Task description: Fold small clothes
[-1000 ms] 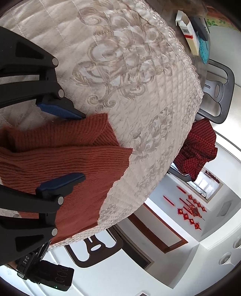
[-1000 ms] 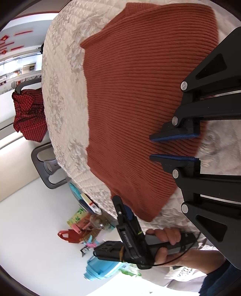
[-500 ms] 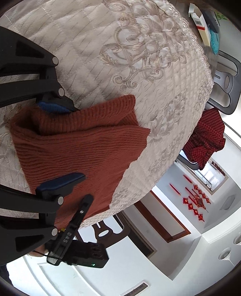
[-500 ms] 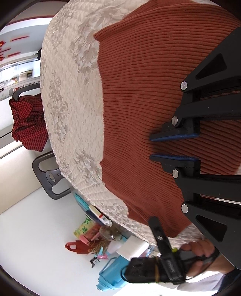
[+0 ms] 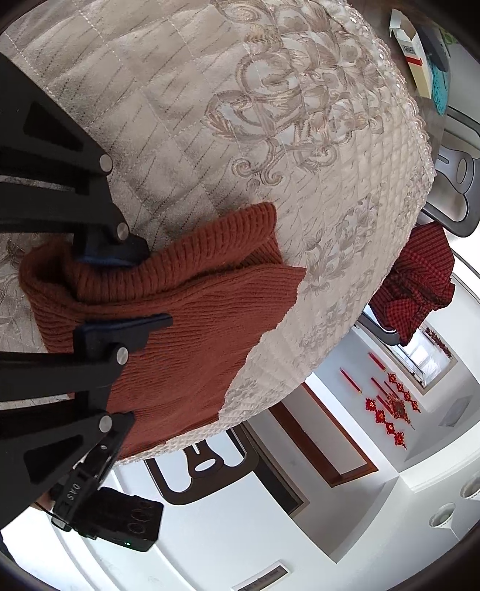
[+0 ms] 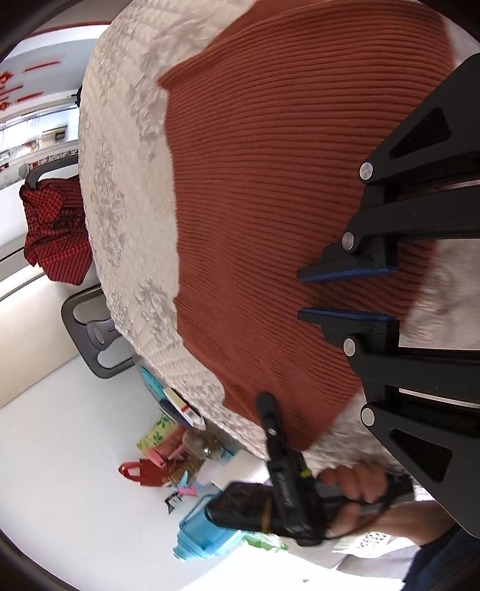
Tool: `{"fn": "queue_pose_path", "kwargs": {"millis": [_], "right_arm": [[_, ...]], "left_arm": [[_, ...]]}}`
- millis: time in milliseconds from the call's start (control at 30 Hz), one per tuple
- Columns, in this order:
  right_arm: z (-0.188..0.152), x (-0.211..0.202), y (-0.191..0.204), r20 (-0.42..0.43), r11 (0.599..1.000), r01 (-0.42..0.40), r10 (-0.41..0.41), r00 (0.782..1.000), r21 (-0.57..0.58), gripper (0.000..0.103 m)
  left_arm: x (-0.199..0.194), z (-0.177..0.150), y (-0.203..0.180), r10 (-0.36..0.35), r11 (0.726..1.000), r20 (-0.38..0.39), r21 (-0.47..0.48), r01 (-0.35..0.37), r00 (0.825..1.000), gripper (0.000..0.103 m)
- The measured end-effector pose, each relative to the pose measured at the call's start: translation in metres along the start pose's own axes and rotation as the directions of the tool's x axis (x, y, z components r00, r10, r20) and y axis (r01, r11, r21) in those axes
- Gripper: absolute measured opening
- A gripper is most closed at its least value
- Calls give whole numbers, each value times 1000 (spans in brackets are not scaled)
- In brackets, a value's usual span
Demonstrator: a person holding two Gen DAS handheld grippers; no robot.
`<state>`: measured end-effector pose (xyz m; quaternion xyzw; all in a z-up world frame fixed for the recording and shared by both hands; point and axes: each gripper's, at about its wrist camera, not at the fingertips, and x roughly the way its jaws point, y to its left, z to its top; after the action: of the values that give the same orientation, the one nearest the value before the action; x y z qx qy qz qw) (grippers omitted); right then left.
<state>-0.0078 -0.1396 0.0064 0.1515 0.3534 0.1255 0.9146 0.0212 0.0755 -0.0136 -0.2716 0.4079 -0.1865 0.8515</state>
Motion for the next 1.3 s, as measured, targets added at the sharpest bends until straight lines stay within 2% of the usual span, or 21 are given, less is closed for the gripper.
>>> {"fn": "queue_pose_path", "kwargs": {"millis": [200, 433, 600, 733, 867, 1033, 1100, 1200, 1267, 1300], "right_arm": [[-5, -8, -7, -2, 999, -31, 31, 1000, 41, 14], [-3, -22, -14, 26, 999, 12, -13, 1000, 30, 14], [-3, -46, -36, 81, 994, 55, -62, 995, 90, 14], [-8, -62, -50, 106, 989, 80, -94, 990, 126, 14], [-13, -73, -62, 122, 983, 97, -117, 986, 155, 14], [-19, -83, -74, 127, 977, 110, -135, 983, 183, 14], [-21, -86, -77, 124, 975, 116, -141, 982, 190, 14], [-25, -88, -83, 110, 974, 115, -138, 984, 195, 14], [-28, -88, -86, 102, 974, 110, -131, 986, 196, 16], [-30, -89, -86, 104, 976, 96, -118, 988, 196, 24]], "left_arm": [[-11, 5, -8, -50, 999, 28, -8, 50, 998, 20], [-26, 18, -46, -117, 993, 67, 31, 115, 991, 18], [-19, 28, -88, -177, 981, 61, 86, 171, 982, 18], [-2, 32, -123, -227, 966, 24, 136, 222, 974, 17], [31, 25, -156, -260, 947, -51, 179, 265, 964, 17], [88, 6, -176, -235, 948, -175, 178, 266, 956, 17], [107, -1, -177, -231, 947, -227, 171, 272, 946, 17], [115, -7, -178, -236, 945, -250, 165, 282, 939, 18], [108, -5, -182, -278, 933, -251, 158, 323, 927, 29], [104, -4, -185, -301, 925, -247, 158, 345, 921, 31]]}}
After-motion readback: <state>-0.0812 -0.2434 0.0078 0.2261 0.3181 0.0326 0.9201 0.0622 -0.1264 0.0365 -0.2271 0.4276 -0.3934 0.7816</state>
